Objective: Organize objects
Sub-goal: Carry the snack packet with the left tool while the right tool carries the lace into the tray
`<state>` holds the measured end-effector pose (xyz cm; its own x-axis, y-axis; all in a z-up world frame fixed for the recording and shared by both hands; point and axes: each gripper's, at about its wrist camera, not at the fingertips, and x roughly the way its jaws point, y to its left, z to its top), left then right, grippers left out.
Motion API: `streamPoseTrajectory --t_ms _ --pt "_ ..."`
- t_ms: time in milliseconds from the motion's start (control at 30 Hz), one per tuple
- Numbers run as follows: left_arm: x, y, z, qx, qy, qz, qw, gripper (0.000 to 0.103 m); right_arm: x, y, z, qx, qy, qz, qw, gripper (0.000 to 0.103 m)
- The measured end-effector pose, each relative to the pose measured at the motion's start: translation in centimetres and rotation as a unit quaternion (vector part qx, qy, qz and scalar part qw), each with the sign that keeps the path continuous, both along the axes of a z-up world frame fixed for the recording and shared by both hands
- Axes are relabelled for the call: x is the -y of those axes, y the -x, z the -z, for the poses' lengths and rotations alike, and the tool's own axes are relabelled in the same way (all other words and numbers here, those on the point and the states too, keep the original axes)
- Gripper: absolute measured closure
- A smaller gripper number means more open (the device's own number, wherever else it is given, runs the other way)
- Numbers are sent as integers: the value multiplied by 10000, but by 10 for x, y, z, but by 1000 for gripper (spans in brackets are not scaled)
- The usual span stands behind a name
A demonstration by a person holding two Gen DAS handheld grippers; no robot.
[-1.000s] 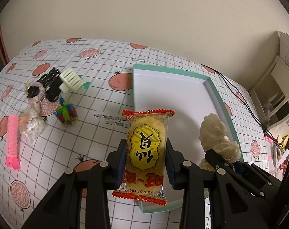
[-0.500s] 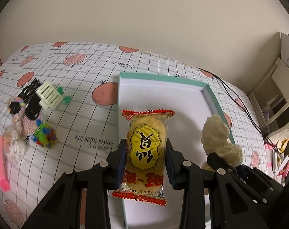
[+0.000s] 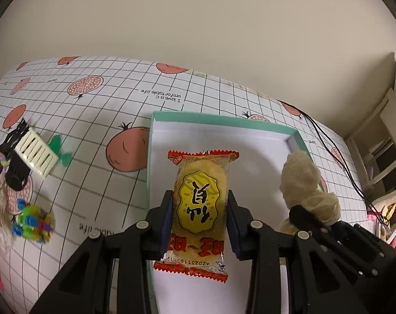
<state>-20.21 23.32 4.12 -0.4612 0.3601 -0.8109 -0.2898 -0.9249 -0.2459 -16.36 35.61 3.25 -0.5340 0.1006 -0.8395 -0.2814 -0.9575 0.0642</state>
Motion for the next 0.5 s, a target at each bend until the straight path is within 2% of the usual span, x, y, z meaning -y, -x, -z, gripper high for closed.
streamPoseTrajectory --t_ms 500 --pt "-12 26 17 38 58 84 9999 65 -9 35 17 187 -112 -78 9997 83"
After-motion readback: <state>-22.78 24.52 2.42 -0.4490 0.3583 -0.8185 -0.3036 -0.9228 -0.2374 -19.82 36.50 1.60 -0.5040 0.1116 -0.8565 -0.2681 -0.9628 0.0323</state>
